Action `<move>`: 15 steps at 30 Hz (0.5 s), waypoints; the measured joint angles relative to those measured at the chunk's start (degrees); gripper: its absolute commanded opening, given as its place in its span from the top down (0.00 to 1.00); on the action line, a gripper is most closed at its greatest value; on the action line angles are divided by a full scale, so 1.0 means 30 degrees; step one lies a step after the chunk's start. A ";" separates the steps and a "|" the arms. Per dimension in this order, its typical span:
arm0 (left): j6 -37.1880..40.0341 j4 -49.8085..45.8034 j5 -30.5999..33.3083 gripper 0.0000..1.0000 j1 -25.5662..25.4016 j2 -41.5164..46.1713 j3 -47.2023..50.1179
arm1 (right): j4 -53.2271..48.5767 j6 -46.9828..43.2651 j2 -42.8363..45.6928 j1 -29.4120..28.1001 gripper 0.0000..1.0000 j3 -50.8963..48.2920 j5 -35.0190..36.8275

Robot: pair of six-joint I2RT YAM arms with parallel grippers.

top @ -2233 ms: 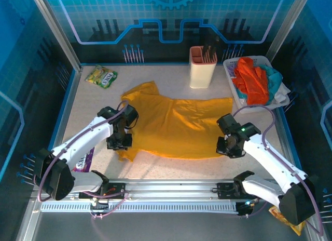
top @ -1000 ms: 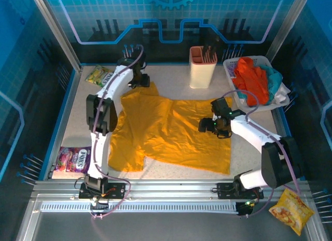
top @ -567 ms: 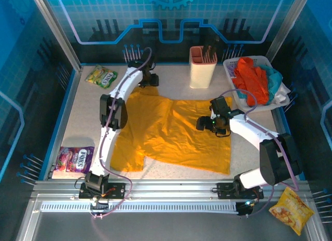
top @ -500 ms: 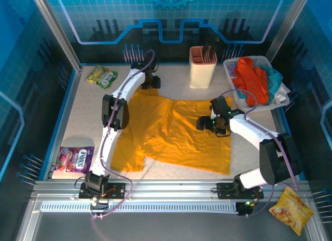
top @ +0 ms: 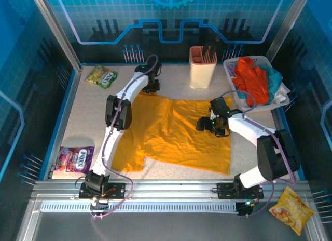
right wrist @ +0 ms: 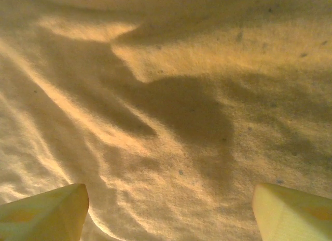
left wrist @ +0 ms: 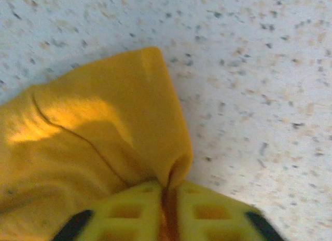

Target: Fold and stack the t-shirts

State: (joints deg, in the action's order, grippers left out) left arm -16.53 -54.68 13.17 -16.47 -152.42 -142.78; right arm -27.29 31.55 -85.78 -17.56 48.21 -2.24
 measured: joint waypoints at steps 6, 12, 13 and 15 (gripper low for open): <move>-0.0481 0.0437 -0.1268 1.00 0.1071 0.0000 0.0000 | 0.0204 0.0262 -0.0532 0.0000 0.21 -0.0306 -0.0262; -0.0874 0.1596 -0.2288 1.00 0.2302 0.0080 0.0000 | 0.0277 0.0925 -0.1137 0.0000 0.24 -0.0437 0.0153; -0.0874 0.1865 -0.2353 1.00 0.2477 0.0168 0.0000 | 0.0291 0.1013 -0.1166 0.0000 0.24 -0.0437 0.0233; -0.0867 0.2346 -0.2441 1.00 0.2696 0.0364 0.0000 | 0.0328 0.1129 -0.1166 0.0000 0.24 -0.0437 0.0284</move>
State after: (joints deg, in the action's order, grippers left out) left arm -19.14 -47.64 5.85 -8.38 -151.33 -142.78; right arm -26.30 34.94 -89.27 -17.56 46.89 -1.39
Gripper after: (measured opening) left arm 0.049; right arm 0.763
